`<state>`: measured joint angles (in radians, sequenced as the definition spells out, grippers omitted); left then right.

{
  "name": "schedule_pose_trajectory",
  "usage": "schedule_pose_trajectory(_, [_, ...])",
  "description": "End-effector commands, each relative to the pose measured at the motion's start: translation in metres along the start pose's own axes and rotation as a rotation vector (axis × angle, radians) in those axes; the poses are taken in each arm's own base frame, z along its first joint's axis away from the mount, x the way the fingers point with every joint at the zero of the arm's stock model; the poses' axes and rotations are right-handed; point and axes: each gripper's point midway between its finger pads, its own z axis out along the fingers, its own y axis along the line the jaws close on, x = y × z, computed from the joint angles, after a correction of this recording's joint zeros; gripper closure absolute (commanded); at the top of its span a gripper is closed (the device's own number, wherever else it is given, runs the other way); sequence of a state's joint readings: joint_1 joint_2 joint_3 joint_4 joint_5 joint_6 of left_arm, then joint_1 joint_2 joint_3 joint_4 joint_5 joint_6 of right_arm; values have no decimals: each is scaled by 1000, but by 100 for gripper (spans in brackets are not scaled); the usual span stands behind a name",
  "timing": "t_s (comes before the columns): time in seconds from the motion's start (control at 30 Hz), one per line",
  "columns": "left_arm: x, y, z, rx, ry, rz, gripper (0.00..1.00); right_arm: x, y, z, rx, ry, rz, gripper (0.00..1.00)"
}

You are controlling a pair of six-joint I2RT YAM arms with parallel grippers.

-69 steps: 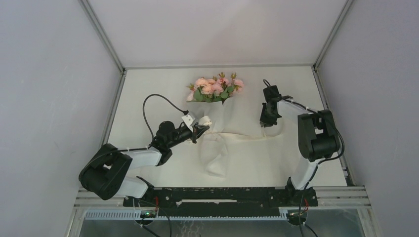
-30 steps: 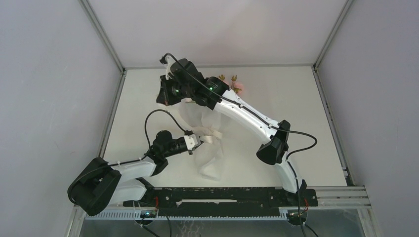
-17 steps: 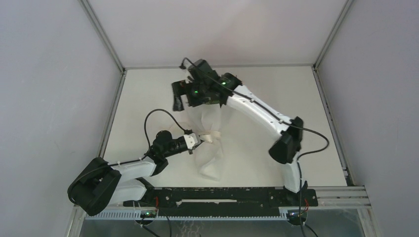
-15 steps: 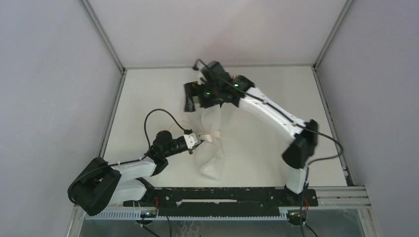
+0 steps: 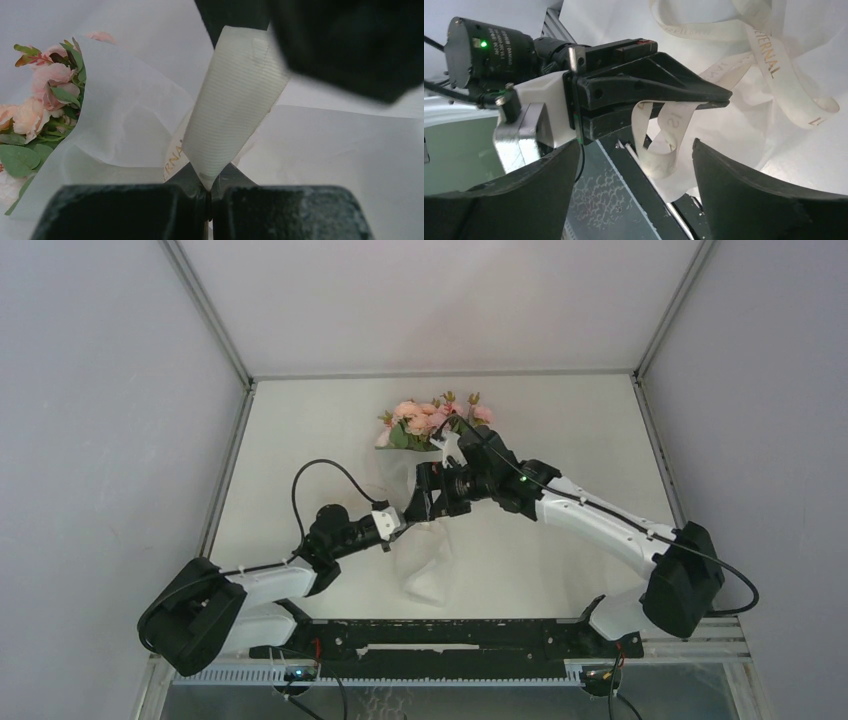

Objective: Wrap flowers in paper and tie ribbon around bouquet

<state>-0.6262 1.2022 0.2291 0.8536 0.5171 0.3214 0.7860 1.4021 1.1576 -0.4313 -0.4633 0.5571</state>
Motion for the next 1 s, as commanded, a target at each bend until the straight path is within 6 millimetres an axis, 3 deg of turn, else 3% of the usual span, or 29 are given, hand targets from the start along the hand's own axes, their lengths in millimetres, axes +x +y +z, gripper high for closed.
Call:
schedule_pose_trajectory(0.0, [-13, 4, 3, -14, -43, 15, 100, -16, 10, 12, -57, -39, 25, 12])
schedule_pose_trajectory(0.1, [-12, 4, 3, -17, -39, 15, 100, -12, 5, 20, -55, -8, 47, 36])
schedule_pose_trajectory(0.23, [-11, 4, 2, -20, -35, 5, 100, -7, 1, 22, -45, 12, 55, 100])
schedule_pose_trajectory(0.3, [-14, 7, 3, -28, -33, -6, 100, -5, -2, 18, -28, 16, 52, 100])
schedule_pose_trajectory(0.33, [-16, 8, 3, -30, -32, -7, 94, -5, -4, 16, -16, 14, 52, 100])
schedule_pose_trajectory(0.4, [-16, 9, 2, -9, 7, 5, 54, -7, -10, 12, 0, 7, 47, 100])
schedule_pose_trajectory(0.43, [-29, 13, 2, 11, -5, 62, 31, -8, -13, 12, 7, 6, 45, 100])
schedule_pose_trajectory(0.47, [-20, 10, -3, 66, 69, 73, 16, -9, -15, 12, 10, 8, 43, 100])
schedule_pose_trajectory(0.5, [-22, 10, -8, 126, 115, 116, 10, -10, -19, 12, 16, 5, 41, 100])
schedule_pose_trajectory(0.6, [-17, 10, -42, 334, 334, 294, 7, -13, -30, 11, 44, -2, 34, 100])
schedule_pose_trajectory(0.7, [27, 8, -115, 649, 669, 480, 10, -16, -36, 10, 67, -14, 11, 100])
schedule_pose_trajectory(0.77, [62, -1, -168, 910, 868, 528, 10, -17, -37, 11, 68, -16, 2, 100])
schedule_pose_trajectory(0.8, [75, -1, -183, 960, 950, 501, 6, -17, -37, 12, 68, -16, -2, 100])
schedule_pose_trajectory(0.87, [89, 6, -183, 939, 1020, 473, 3, -18, -37, 12, 67, -19, -13, 100])
schedule_pose_trajectory(0.97, [104, 27, -160, 833, 1004, 549, 2, -17, -38, 11, 70, -18, -24, 100])
